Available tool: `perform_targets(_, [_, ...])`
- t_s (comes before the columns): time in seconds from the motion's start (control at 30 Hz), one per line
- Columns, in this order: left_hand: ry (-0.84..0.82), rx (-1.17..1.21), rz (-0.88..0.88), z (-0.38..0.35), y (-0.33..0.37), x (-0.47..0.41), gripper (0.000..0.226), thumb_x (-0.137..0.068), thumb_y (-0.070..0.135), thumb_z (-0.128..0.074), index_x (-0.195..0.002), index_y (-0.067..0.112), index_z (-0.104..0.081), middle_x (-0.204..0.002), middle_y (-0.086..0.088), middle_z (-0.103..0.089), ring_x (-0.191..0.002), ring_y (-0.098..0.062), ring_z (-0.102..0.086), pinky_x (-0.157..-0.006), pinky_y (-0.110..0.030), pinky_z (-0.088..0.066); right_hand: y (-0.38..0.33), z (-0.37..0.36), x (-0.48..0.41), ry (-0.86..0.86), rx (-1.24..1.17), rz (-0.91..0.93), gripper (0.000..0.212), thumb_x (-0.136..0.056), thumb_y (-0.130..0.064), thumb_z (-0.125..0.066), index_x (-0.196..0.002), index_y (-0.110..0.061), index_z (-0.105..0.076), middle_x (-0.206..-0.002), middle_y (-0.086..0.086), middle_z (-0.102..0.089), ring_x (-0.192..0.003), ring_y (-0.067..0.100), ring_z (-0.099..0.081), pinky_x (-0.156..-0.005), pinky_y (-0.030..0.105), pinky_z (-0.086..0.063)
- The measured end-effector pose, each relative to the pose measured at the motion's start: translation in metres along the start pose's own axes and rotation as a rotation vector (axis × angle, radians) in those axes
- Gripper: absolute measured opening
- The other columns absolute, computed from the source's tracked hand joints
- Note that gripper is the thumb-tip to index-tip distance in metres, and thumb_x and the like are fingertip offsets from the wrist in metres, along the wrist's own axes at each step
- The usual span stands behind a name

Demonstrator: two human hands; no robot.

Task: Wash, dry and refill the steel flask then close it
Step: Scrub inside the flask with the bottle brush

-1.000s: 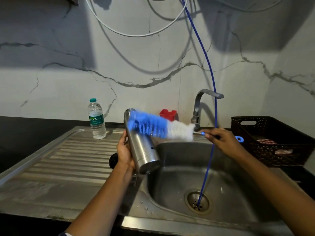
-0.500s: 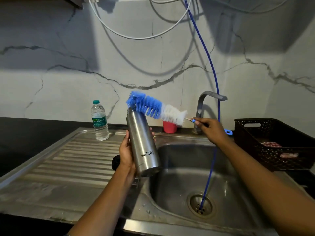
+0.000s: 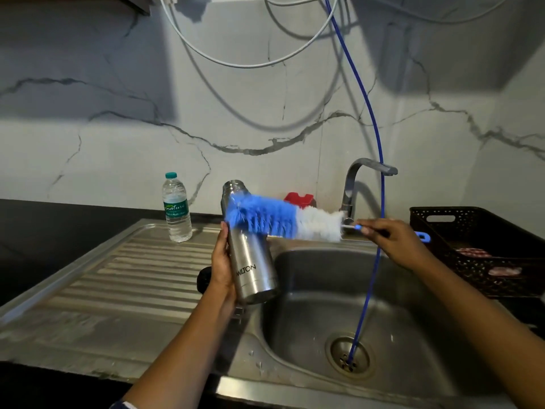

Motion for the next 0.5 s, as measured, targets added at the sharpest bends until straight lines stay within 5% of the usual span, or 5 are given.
perform_targets(0.13, [-0.077,0.122,0.053,0.0,-0.002,0.001,0.075,-0.079,0.056,-0.061,-0.133,0.004,-0.052,-0.118,-0.018,-0.062,-0.1,-0.03,-0.065,-0.096,-0.042,-0.047,-0.014,-0.023,-0.038,0.043,0.003,-0.098,0.03,-0.091,-0.021,-0.058,-0.119,-0.013,-0.065,-0.107,0.004,-0.068,-0.095,0.011,-0.057,-0.077,0.017,-0.04])
perform_targets(0.23, [-0.106,0.175,0.074,0.0,-0.003,0.001,0.073,-0.082,0.063,-0.05,-0.129,0.007,-0.054,-0.113,-0.014,-0.066,-0.099,-0.027,-0.066,-0.09,-0.039,-0.051,-0.012,-0.026,-0.024,0.033,0.012,-0.085,0.032,-0.09,-0.032,-0.058,-0.116,-0.015,-0.067,-0.11,0.005,-0.069,-0.097,0.013,-0.058,-0.089,0.03,-0.046])
perform_targets(0.33, [-0.091,0.12,0.011,0.0,0.004,-0.002,0.063,-0.073,0.06,-0.061,-0.11,0.01,-0.063,-0.097,-0.012,-0.068,-0.085,-0.026,-0.067,-0.076,-0.039,-0.058,-0.002,-0.01,0.025,-0.039,0.042,0.015,0.047,-0.08,-0.066,-0.047,-0.11,-0.034,-0.066,-0.09,-0.008,-0.069,-0.089,0.015,-0.059,-0.083,0.041,-0.049])
perform_targets(0.43, [-0.053,0.053,0.087,0.005,0.0,-0.002,0.088,-0.05,0.066,-0.08,-0.111,0.008,-0.054,-0.094,-0.015,-0.06,-0.083,-0.031,-0.064,-0.081,-0.046,-0.054,0.0,0.013,0.064,-0.109,0.008,0.051,0.033,-0.076,-0.078,-0.042,-0.103,-0.065,-0.056,-0.089,-0.026,-0.065,-0.087,-0.001,-0.057,-0.075,0.012,-0.045])
perform_targets(0.5, [-0.076,0.035,0.07,0.006,-0.003,-0.005,0.093,-0.049,0.066,-0.081,-0.115,0.007,-0.054,-0.093,-0.016,-0.061,-0.079,-0.031,-0.065,-0.075,-0.043,-0.056,0.004,0.022,0.061,-0.091,0.015,0.027,0.029,-0.074,-0.08,-0.042,-0.1,-0.072,-0.05,-0.086,-0.022,-0.065,-0.083,-0.004,-0.055,-0.071,0.007,-0.041])
Point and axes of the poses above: each hand's wrist, its own x-axis away from the middle knuckle, its own z-axis out of the back of the hand, y = z × x, the point moved 3 cm from there along -x, towards the middle knuckle
